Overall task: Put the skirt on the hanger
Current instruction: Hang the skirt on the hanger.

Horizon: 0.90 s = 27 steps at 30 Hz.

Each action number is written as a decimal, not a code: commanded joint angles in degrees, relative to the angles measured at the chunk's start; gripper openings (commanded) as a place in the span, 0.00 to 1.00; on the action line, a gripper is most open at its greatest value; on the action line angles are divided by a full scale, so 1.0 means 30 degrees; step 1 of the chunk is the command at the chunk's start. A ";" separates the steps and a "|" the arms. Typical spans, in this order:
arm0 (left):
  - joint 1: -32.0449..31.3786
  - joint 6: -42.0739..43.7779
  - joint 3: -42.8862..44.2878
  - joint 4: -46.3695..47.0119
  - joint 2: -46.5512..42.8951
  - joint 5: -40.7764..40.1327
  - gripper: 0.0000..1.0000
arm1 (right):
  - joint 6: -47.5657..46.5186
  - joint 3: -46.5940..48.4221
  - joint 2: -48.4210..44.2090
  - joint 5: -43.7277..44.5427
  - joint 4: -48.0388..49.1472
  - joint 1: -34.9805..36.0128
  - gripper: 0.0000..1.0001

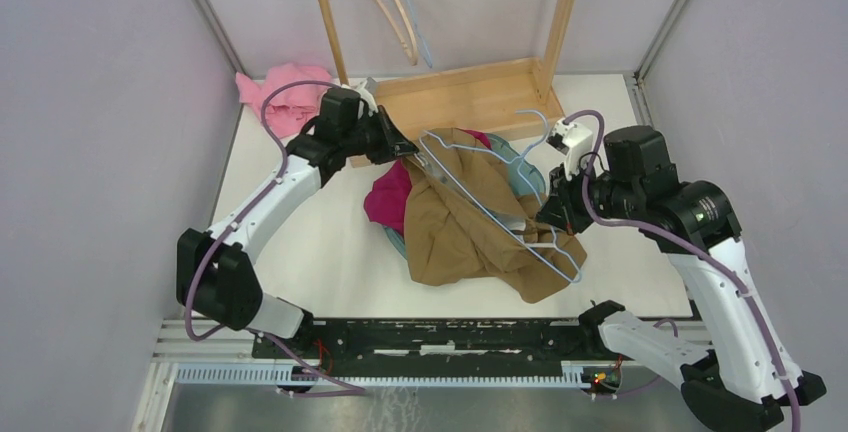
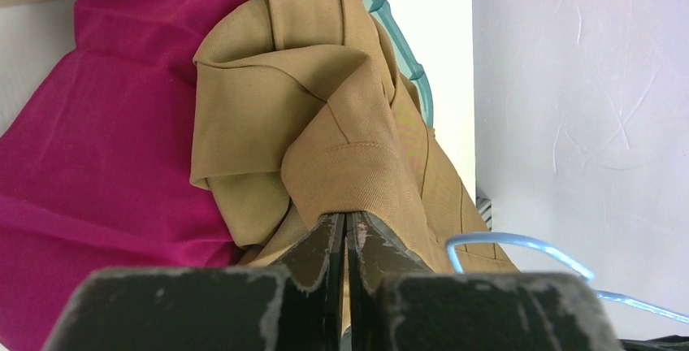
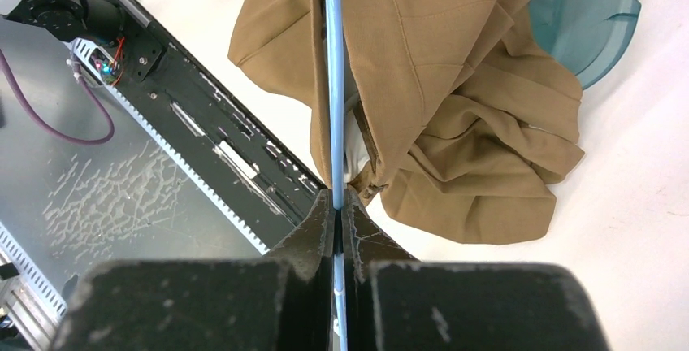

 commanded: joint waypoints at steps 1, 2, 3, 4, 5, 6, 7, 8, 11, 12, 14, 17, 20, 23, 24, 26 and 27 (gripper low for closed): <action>0.0133 -0.0418 0.0342 0.1032 0.0219 0.0474 0.07 | -0.0298 0.0802 0.0204 -0.0610 -0.0202 0.0165 0.01; 0.0119 -0.0374 0.0304 0.1032 0.0223 0.0354 0.06 | -0.0298 0.0775 0.0282 -0.0613 -0.0231 0.0172 0.01; 0.0139 -0.0346 0.0274 0.1006 0.0172 0.0196 0.05 | -0.0320 0.0786 0.0357 -0.0698 -0.0293 0.0206 0.01; 0.0124 -0.0317 0.0244 0.1010 0.0144 0.0026 0.05 | -0.0311 0.0787 0.0444 -0.0723 -0.0323 0.0272 0.01; 0.0129 -0.0288 0.0263 0.1029 0.0158 -0.0178 0.05 | -0.0299 0.0780 0.0473 -0.0715 -0.0326 0.0303 0.01; 0.0119 -0.0284 0.0320 0.1031 0.0186 -0.0325 0.05 | -0.0313 0.0772 0.0542 -0.0769 -0.0382 0.0361 0.01; 0.0117 -0.0284 0.0433 0.1032 0.0233 -0.0438 0.05 | -0.0325 0.0745 0.0613 -0.0772 -0.0436 0.0420 0.01; 0.0132 -0.0284 0.0583 0.1057 0.0302 -0.0500 0.05 | -0.0301 0.0694 0.0655 -0.0762 -0.0439 0.0460 0.01; 0.0119 -0.0331 0.1092 0.1061 0.0477 -0.0470 0.05 | -0.0299 0.0534 0.0812 -0.0674 -0.0583 0.0693 0.01; 0.0125 -0.0367 0.1247 0.1061 0.0493 -0.0463 0.05 | -0.0298 0.0500 0.0903 -0.0570 -0.0659 0.0817 0.01; 0.0140 -0.0383 0.1471 0.1061 0.0487 -0.0477 0.05 | -0.0278 0.0495 0.1085 -0.0089 -0.0910 0.1012 0.01; 0.0127 -0.0322 0.1691 0.0963 0.0411 -0.0675 0.04 | -0.0269 0.0646 0.1422 0.0736 -0.1277 0.1200 0.01; 0.0103 -0.0241 0.1752 0.0890 0.0314 -0.0864 0.04 | -0.0185 0.0816 0.1708 0.1420 -0.1580 0.1336 0.01; 0.0103 -0.0266 0.1773 0.0911 0.0263 -0.0971 0.04 | -0.0124 0.1021 0.1937 0.2058 -0.1865 0.1456 0.01; 0.0115 -0.0296 0.1790 0.0954 0.0254 -0.0962 0.04 | -0.0100 0.1084 0.2014 0.2254 -0.1988 0.1487 0.01; 0.0118 -0.0363 0.1819 0.1051 0.0192 -0.0986 0.04 | -0.0071 0.1149 0.2133 0.2573 -0.2119 0.1570 0.01; 0.0132 -0.0371 0.1858 0.1060 0.0165 -0.1030 0.04 | -0.0083 0.1166 0.2174 0.2630 -0.2173 0.1629 0.01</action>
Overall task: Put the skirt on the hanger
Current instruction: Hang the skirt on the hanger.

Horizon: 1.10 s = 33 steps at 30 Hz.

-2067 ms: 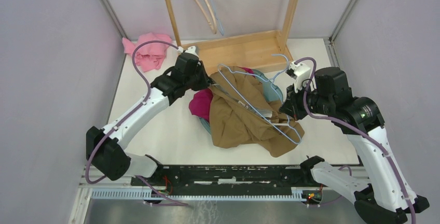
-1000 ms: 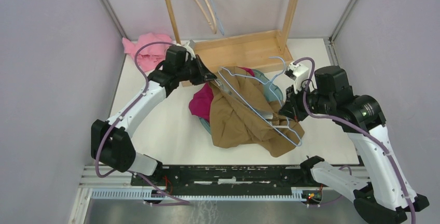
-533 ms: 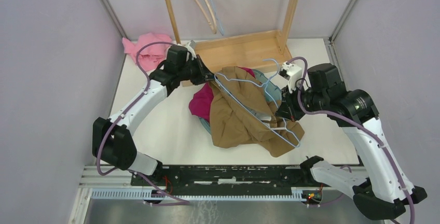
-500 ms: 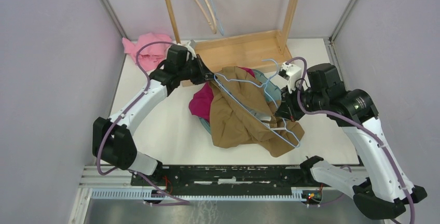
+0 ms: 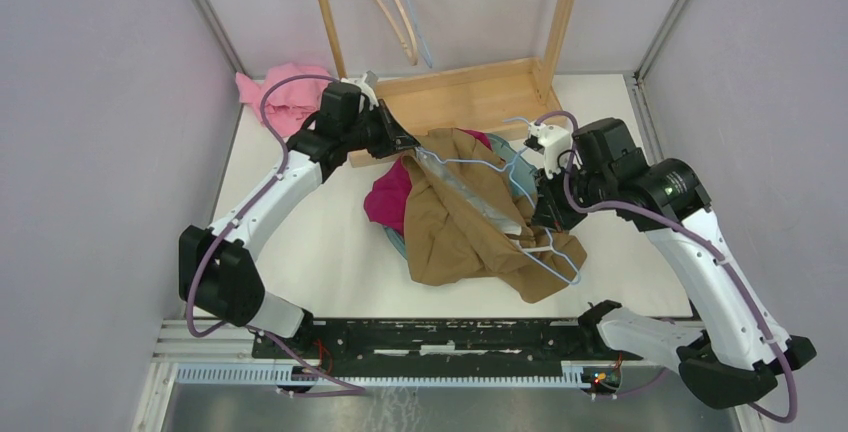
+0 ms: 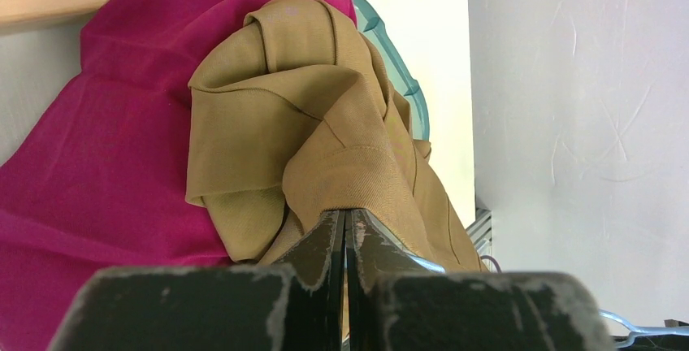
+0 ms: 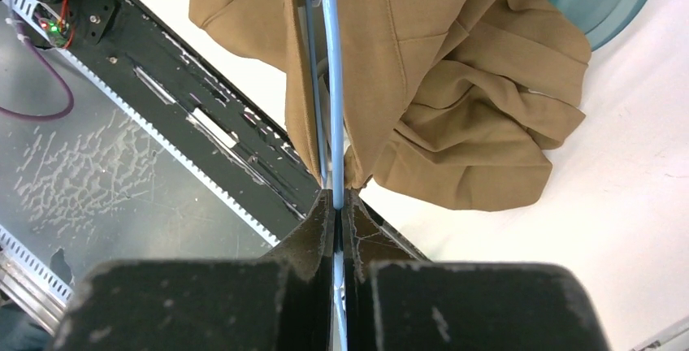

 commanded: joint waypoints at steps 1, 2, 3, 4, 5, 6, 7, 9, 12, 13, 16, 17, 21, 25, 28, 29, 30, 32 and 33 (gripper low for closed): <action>0.0134 -0.0394 0.1033 0.1032 -0.0367 -0.0697 0.04 | -0.0095 0.0891 0.0045 0.1085 -0.0876 0.0267 0.01; 0.0134 -0.0426 0.1056 0.1079 -0.0367 -0.0705 0.04 | -0.0054 0.0902 0.0098 0.1086 -0.0890 0.0326 0.01; 0.0127 -0.0470 0.1088 0.1115 -0.0353 -0.0706 0.04 | -0.0060 0.0899 0.0167 0.1123 -0.0918 0.0355 0.01; 0.0137 -0.0523 0.1103 0.1181 -0.0325 -0.0666 0.04 | -0.0065 0.0884 0.0230 0.1204 -0.0910 0.0429 0.01; 0.0101 -0.0585 0.1138 0.1226 -0.0296 -0.0610 0.04 | -0.0087 0.0890 0.0311 0.1244 -0.0953 0.0511 0.01; 0.0119 -0.0625 0.1176 0.1261 -0.0281 -0.0592 0.04 | -0.0112 0.0876 0.0369 0.1297 -0.0988 0.0587 0.01; 0.0121 -0.0656 0.1195 0.1291 -0.0254 -0.0590 0.04 | -0.0108 0.0856 0.0424 0.1347 -0.0992 0.0699 0.01; 0.0119 -0.0742 0.1256 0.1371 -0.0222 -0.0546 0.04 | -0.0116 0.0812 0.0539 0.1446 -0.1051 0.0871 0.01; 0.0117 -0.0865 0.1341 0.1456 -0.0113 -0.0423 0.04 | -0.0100 0.0704 0.0702 0.1680 -0.1039 0.1101 0.01; 0.0124 -0.0895 0.1399 0.1469 -0.0086 -0.0367 0.04 | -0.0095 0.0699 0.0787 0.1787 -0.1073 0.1144 0.01; 0.0132 -0.0928 0.1448 0.1478 -0.0097 -0.0362 0.04 | -0.0021 0.0687 0.0808 0.2136 -0.0928 0.1184 0.01; 0.0119 -0.0928 0.1471 0.1443 -0.0077 -0.0330 0.04 | 0.0068 0.0653 0.0786 0.2188 -0.0783 0.1184 0.01; 0.0123 -0.0925 0.1443 0.1442 -0.0076 -0.0244 0.04 | 0.0162 0.0590 0.0722 0.2397 -0.0515 0.1184 0.01; 0.0120 -0.0899 0.1322 0.1442 -0.0147 -0.0157 0.04 | 0.0568 0.0606 0.0480 0.3079 0.0167 0.1187 0.01; 0.0122 -0.0899 0.1220 0.1517 -0.0162 -0.0043 0.04 | 0.0860 0.0456 0.0221 0.3371 0.1021 0.1184 0.01; 0.0121 -0.0899 0.1160 0.1528 -0.0155 0.0006 0.04 | 0.0971 0.0368 0.0156 0.3392 0.1332 0.1184 0.01; 0.0136 -0.0899 0.1116 0.1577 -0.0136 0.0064 0.04 | 0.1119 0.0195 0.0009 0.3359 0.1715 0.1184 0.01; 0.0139 -0.0899 0.0949 0.1693 -0.0160 0.0177 0.04 | 0.1219 -0.0057 -0.0100 0.3163 0.2198 0.1186 0.01; 0.0135 -0.0899 0.0863 0.1752 -0.0169 0.0240 0.04 | 0.1322 -0.0279 -0.0243 0.2957 0.2843 0.1181 0.01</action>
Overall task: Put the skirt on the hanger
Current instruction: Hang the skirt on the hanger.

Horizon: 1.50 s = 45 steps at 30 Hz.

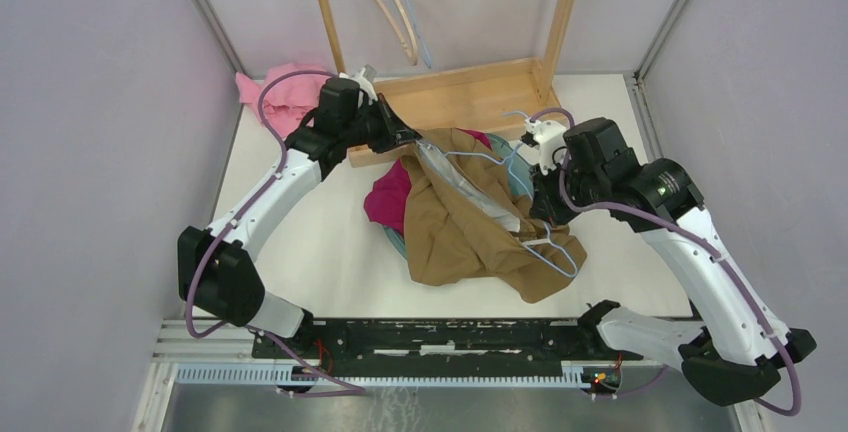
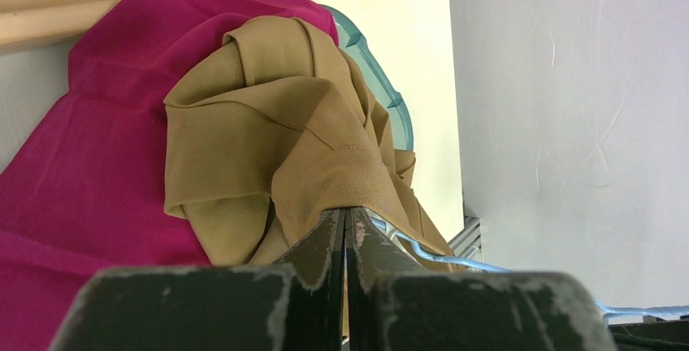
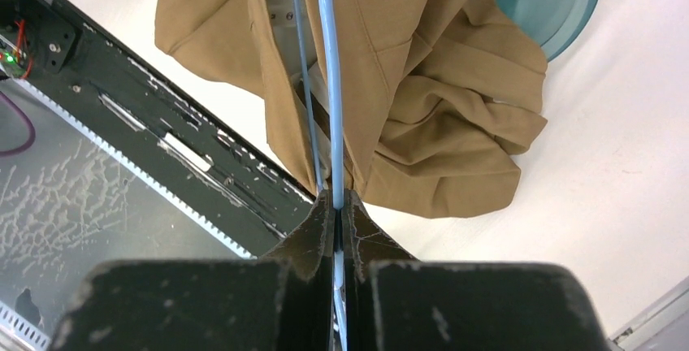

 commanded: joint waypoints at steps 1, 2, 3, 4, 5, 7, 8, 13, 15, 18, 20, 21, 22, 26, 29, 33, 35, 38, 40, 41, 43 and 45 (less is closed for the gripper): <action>0.0160 -0.0542 0.0292 0.1581 -0.0192 0.0309 0.04 | 0.0713 -0.0650 -0.0833 -0.0144 0.2658 0.0102 0.01; 0.0157 -0.0539 0.0235 0.1610 -0.0224 0.0311 0.04 | 0.0801 -0.0824 -0.0946 -0.0291 0.3044 0.0113 0.01; 0.0124 -0.0561 0.0162 0.1662 -0.0221 0.0311 0.04 | 0.0907 -0.1018 -0.1070 -0.0423 0.3389 0.0107 0.01; 0.0131 -0.0564 0.0131 0.1690 -0.0221 0.0304 0.04 | 0.0960 -0.1152 -0.1100 -0.0509 0.3571 0.0106 0.01; 0.0132 -0.0562 0.0098 0.1705 -0.0206 0.0325 0.04 | 0.1011 -0.1220 -0.1081 -0.0454 0.3668 0.0106 0.01; 0.0139 -0.0590 0.0062 0.1732 -0.0235 0.0353 0.04 | 0.1015 -0.1315 -0.1106 -0.0385 0.3782 0.0106 0.01; 0.0140 -0.0593 0.0034 0.1757 -0.0237 0.0342 0.04 | 0.1033 -0.1306 -0.1104 -0.0332 0.3778 0.0106 0.01; 0.0139 -0.0579 0.0001 0.1791 -0.0241 0.0277 0.04 | 0.0880 -0.1727 -0.1599 -0.0550 0.4135 0.0110 0.01; 0.0129 -0.0615 0.0014 0.1794 -0.0243 0.0240 0.04 | 0.0545 -0.1855 -0.1502 -0.0845 0.3788 0.0106 0.01; 0.0134 -0.0622 0.0031 0.1780 -0.0305 0.0210 0.04 | 0.0178 -0.2107 -0.1555 -0.1019 0.3356 0.0106 0.01; 0.0136 -0.0645 0.0041 0.1779 -0.0363 0.0151 0.04 | 0.0037 -0.2176 -0.1607 -0.1125 0.3072 0.0105 0.01; 0.0136 -0.0625 0.0076 0.1745 -0.0381 0.0138 0.04 | -0.0071 -0.2183 -0.1610 -0.1121 0.2858 0.0106 0.01; 0.0143 -0.0623 0.0102 0.1715 -0.0398 0.0136 0.04 | -0.0158 -0.2173 -0.1610 -0.1109 0.2666 0.0117 0.01; 0.0140 -0.0593 0.0148 0.1649 -0.0382 0.0019 0.04 | -0.0402 -0.2151 -0.1774 -0.1059 0.2226 0.0105 0.01; 0.0139 -0.0619 0.0177 0.1662 -0.0317 0.0018 0.04 | -0.0426 -0.2421 -0.2247 -0.1211 0.2668 0.0106 0.01; 0.0125 -0.0623 0.0177 0.1688 -0.0287 0.0055 0.04 | -0.0534 -0.2922 -0.2740 -0.1403 0.3441 0.0105 0.01; 0.0140 -0.0623 0.0179 0.1705 -0.0282 0.0073 0.04 | -0.0600 -0.3194 -0.2982 -0.1439 0.3829 0.0124 0.01; 0.0139 -0.0622 0.0170 0.1689 -0.0268 0.0077 0.04 | -0.0671 -0.3829 -0.3279 -0.1580 0.4706 0.0117 0.01; 0.0137 -0.0623 0.0163 0.1706 -0.0225 0.0101 0.04 | -0.0690 -0.4260 -0.3335 -0.1586 0.5247 0.0110 0.01; 0.0136 -0.0623 0.0153 0.1732 -0.0221 0.0106 0.04 | -0.0711 -0.4480 -0.3360 -0.1647 0.5518 0.0102 0.01; 0.0135 -0.0619 0.0148 0.1713 -0.0228 0.0128 0.04 | -0.0719 -0.5024 -0.3540 -0.1682 0.6164 0.0120 0.01; 0.0154 -0.0566 0.0147 0.1679 -0.0221 0.0109 0.04 | -0.0744 -0.5420 -0.3770 -0.1678 0.6653 0.0105 0.01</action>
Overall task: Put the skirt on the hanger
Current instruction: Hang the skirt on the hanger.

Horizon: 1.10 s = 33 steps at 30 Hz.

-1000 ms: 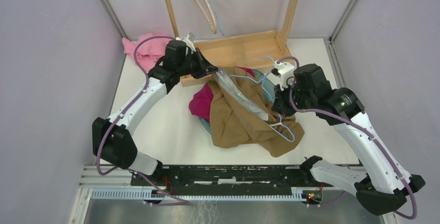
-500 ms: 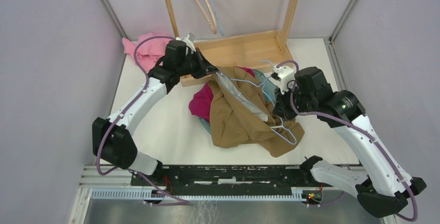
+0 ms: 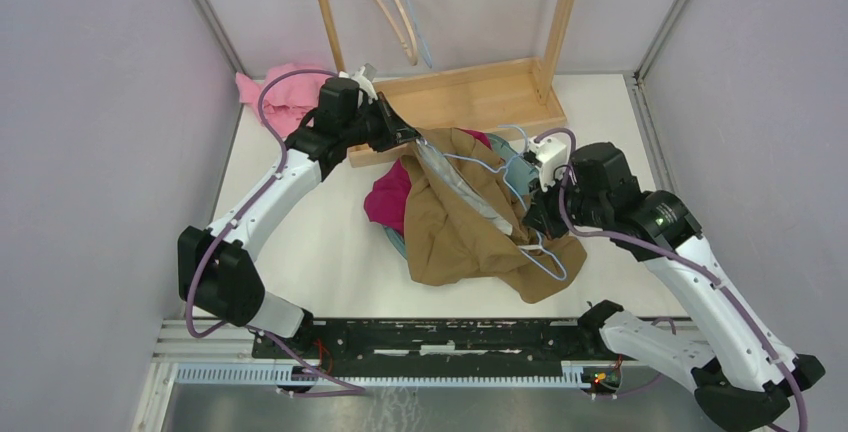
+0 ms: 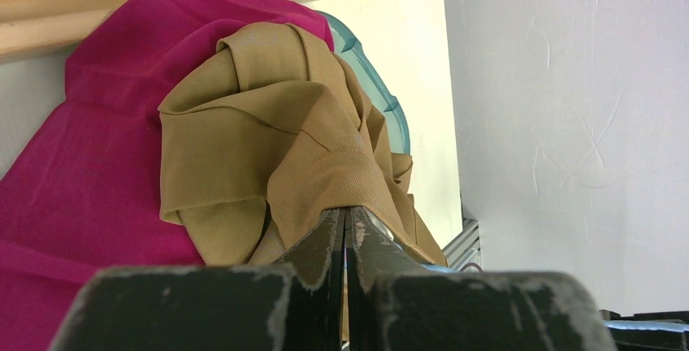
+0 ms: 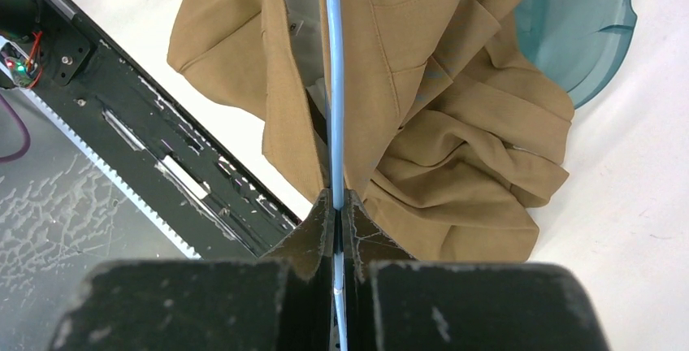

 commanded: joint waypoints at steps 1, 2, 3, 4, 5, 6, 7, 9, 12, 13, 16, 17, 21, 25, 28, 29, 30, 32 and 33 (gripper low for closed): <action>0.0131 -0.0535 0.0213 0.1117 -0.0235 -0.0003 0.04 | -0.0288 -0.0743 -0.0612 -0.0194 0.2385 0.0109 0.01; 0.0119 -0.0528 0.0191 0.1121 -0.0248 -0.0030 0.04 | -0.0302 -0.0850 -0.0735 -0.0176 0.2647 0.0113 0.01; 0.0139 -0.0528 0.0185 0.1110 -0.0239 -0.0011 0.04 | -0.0289 -0.0944 -0.0872 -0.0075 0.2790 0.0121 0.01; 0.0124 -0.0513 0.0199 0.1109 -0.0223 -0.0023 0.04 | -0.0254 -0.1003 -0.0998 0.0029 0.3051 0.0108 0.01; 0.0122 -0.0500 0.0186 0.1102 -0.0221 -0.0025 0.04 | -0.0246 -0.1076 -0.1143 0.0097 0.3237 0.0113 0.01; 0.0143 -0.0498 0.0170 0.1093 -0.0246 -0.0032 0.04 | -0.0230 -0.1144 -0.1281 0.0135 0.3440 0.0121 0.01; 0.0135 -0.0476 0.0175 0.1068 -0.0257 -0.0026 0.04 | -0.0203 -0.1215 -0.1423 0.0235 0.3608 0.0104 0.01; 0.0138 -0.0442 0.0155 0.1029 -0.0250 -0.0083 0.04 | -0.0176 -0.1295 -0.1649 0.0317 0.3915 0.0103 0.01; 0.0165 -0.0412 0.0142 0.0992 -0.0279 -0.0113 0.04 | -0.0121 -0.1312 -0.1809 0.0426 0.4191 0.0104 0.01; 0.0163 -0.0411 0.0168 0.0992 -0.0279 -0.0124 0.04 | -0.0116 -0.1357 -0.1826 0.0425 0.4266 0.0109 0.01; 0.0193 -0.0382 0.0155 0.0949 -0.0321 -0.0113 0.04 | -0.0131 -0.1448 -0.1954 0.0388 0.4516 0.0111 0.01; 0.0218 -0.0348 0.0140 0.0913 -0.0329 -0.0128 0.04 | -0.0143 -0.1487 -0.2057 0.0376 0.4614 0.0106 0.01; 0.0325 -0.0326 0.0097 0.0849 -0.0422 -0.0085 0.04 | -0.0132 -0.1640 -0.2316 0.0313 0.4880 0.0139 0.01; 0.0487 -0.0195 0.0118 0.0628 -0.0657 -0.0062 0.04 | -0.0160 -0.1688 -0.2442 0.0428 0.4873 0.0111 0.01; 0.0696 -0.0116 0.0066 0.0481 -0.0873 -0.0026 0.04 | -0.0116 -0.1837 -0.2766 0.0507 0.5068 0.0113 0.01; 0.0764 -0.0117 0.0067 0.0467 -0.0895 0.0026 0.04 | -0.0079 -0.1895 -0.2839 0.0523 0.5148 0.0103 0.01; 0.0821 -0.0117 0.0067 0.0465 -0.0920 0.0095 0.04 | -0.0068 -0.1997 -0.2914 0.0525 0.5220 0.0122 0.01; 0.0874 -0.0117 0.0066 0.0414 -0.0946 0.0176 0.04 | 0.0014 -0.2172 -0.3093 0.0460 0.5464 0.0105 0.01; 0.0904 -0.0117 0.0041 0.0425 -0.0974 0.0205 0.04 | 0.0080 -0.2259 -0.3151 0.0437 0.5578 0.0109 0.01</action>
